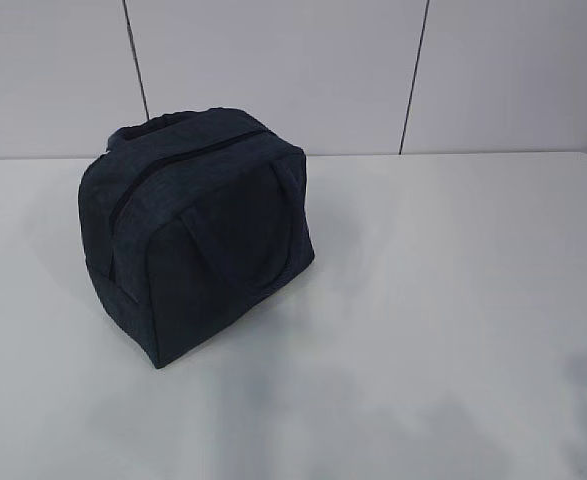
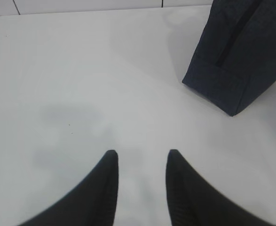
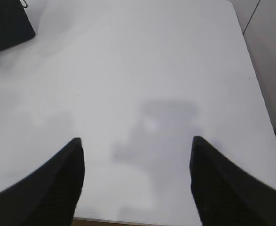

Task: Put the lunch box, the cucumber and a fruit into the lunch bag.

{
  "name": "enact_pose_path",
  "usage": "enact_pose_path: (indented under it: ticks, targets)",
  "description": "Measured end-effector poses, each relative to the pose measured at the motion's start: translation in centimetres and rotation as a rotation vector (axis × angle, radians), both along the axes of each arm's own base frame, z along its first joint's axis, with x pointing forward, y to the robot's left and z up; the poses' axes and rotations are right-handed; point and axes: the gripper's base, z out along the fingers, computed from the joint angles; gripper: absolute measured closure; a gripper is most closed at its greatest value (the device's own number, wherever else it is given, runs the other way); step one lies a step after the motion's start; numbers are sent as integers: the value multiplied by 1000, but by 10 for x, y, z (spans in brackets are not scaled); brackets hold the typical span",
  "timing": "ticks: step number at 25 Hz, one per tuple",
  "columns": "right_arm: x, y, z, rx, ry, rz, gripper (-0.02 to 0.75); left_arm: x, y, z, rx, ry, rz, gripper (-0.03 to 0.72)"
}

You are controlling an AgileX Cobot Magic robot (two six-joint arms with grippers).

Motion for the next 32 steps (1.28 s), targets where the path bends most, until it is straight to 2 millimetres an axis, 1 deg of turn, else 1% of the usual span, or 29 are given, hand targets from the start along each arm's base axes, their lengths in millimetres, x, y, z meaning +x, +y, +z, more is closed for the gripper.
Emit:
enact_pose_path:
  ticks: [32]
  targets:
    - [0,0,0,0,0,0,230,0,0,0,0,0,0,445]
